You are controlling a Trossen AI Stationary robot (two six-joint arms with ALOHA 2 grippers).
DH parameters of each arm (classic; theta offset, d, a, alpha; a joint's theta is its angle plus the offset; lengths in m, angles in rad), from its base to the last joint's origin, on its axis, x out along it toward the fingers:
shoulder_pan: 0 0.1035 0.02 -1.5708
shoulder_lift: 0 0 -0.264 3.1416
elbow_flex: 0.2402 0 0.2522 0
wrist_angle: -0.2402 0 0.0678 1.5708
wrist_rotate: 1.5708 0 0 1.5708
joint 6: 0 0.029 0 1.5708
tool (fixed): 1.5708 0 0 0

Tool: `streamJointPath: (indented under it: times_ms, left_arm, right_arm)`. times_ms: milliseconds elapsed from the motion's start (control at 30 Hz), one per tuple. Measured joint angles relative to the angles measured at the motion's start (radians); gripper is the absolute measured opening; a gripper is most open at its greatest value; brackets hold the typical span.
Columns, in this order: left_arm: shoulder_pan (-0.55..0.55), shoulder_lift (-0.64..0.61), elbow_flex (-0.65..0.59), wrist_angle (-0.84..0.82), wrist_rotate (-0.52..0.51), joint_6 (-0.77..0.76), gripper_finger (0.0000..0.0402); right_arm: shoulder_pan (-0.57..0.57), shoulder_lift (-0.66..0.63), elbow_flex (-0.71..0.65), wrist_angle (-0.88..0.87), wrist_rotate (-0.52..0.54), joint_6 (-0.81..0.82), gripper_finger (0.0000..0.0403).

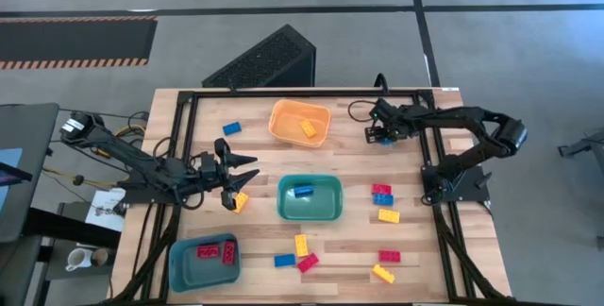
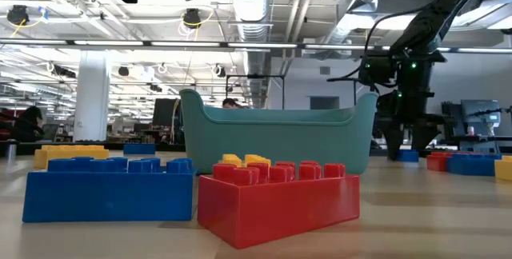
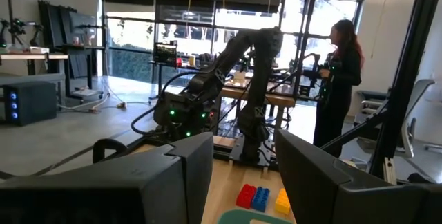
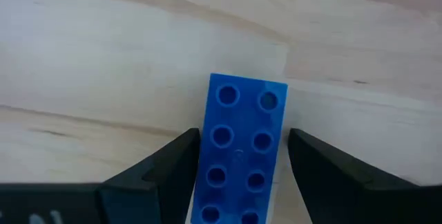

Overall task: Sort & place blocks by color
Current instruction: Put the blue game piece into the green bin

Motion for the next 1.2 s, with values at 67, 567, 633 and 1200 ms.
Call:
streamJointPath:
  times_ms: [67, 567, 633, 1200]
  left_arm:
    - [0.000, 0.000, 0.000, 0.000, 0.000, 0.000, 0.0146]
    - [0.000, 0.000, 0.000, 0.000, -0.001, 0.003, 0.0146]
    - [0.000, 0.000, 0.000, -0.005, -0.001, 0.003, 0.0146]
    - [0.001, 0.000, 0.000, -0.007, -0.004, 0.002, 0.0146]
  right_arm:
    - [0.002, 0.002, -0.002, 0.007, -0.012, -0.005, 0.0249]
    - [0.086, -0.101, -0.008, 0.032, -0.059, -0.116, 0.0122]
    - [0.133, -0.157, -0.008, 0.071, -0.092, -0.145, 0.0122]
    - [0.791, -0.295, -0.005, 0.538, -0.055, -0.147, 0.0122]
